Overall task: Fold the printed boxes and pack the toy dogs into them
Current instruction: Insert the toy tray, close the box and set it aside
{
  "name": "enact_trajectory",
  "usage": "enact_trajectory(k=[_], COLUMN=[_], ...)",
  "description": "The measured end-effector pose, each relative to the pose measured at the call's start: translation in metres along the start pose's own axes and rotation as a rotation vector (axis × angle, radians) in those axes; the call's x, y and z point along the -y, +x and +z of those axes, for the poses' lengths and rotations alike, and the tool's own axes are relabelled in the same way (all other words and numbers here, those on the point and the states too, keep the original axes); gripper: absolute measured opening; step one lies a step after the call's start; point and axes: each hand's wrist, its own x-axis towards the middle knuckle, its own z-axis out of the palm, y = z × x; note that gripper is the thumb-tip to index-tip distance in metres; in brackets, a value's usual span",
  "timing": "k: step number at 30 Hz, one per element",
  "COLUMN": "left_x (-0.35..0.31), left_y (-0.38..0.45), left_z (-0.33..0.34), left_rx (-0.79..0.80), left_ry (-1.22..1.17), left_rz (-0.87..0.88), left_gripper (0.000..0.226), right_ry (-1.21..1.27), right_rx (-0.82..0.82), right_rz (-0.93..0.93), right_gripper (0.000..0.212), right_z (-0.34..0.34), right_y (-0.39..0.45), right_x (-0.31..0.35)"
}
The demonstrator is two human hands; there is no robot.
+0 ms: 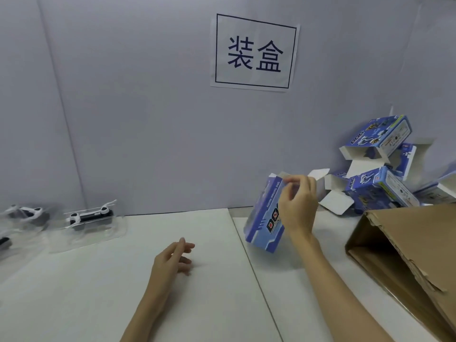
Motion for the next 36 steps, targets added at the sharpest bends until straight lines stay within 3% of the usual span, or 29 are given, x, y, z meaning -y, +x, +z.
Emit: enact_trajectory(k=[2,4,7,9,10,11,12,14,17,20,25,31,36], left_x=[-0.002,-0.007,-0.026,-0.027,-0.031,-0.042,-0.052,-0.052,-0.040,-0.038,-0.039,-0.051,-0.051], left_y=[-0.003,-0.010,-0.015,-0.019,-0.017,-0.018,-0.021,-0.025,-0.028,-0.025,-0.027,-0.029,-0.031], left_z=[0.000,-0.002,0.008,0.002,0.006,0.010,0.014,0.018,0.016,0.016,0.019,0.020,0.019], left_rx=[0.004,0.010,0.156,0.364,0.342,0.428,0.443,0.334,0.297,0.269,0.113,0.110,0.094], left_ry=[-0.008,-0.009,0.007,-0.086,-0.134,-0.162,-0.146,-0.172,-0.247,-0.243,-0.117,-0.132,-0.088], left_rz=[0.013,0.011,-0.013,0.092,0.065,0.048,0.062,0.097,0.101,0.143,0.402,0.417,0.378], left_gripper=[0.029,0.035,0.044,0.048,0.057,0.070,0.070,0.046,0.067,0.074,0.074,0.083,0.070], right_ry=[0.248,0.458,0.744,0.871,0.891,0.899,0.910,0.917,0.853,0.853,0.898,0.828,0.755], right_rx=[-0.037,-0.039,0.035,0.127,0.176,0.219,0.260,0.338,0.455,0.473,0.473,0.504,0.576], right_rz=[0.133,0.289,0.506,0.606,0.632,0.641,0.641,0.636,0.601,0.560,0.411,0.305,0.304], right_gripper=[0.010,0.010,0.012,0.013,0.014,0.014,0.013,0.016,0.028,0.041,0.042,0.055,0.060], right_z=[0.002,0.004,0.012,0.017,0.019,0.021,0.022,0.024,0.023,0.023,0.020,0.016,0.018], right_y=[-0.023,-0.044,-0.069,-0.080,-0.084,-0.087,-0.090,-0.097,-0.106,-0.115,-0.124,-0.121,-0.122], right_x=[0.018,0.029,0.032,0.034,0.034,0.035,0.035,0.036,0.041,0.054,0.073,0.076,0.072])
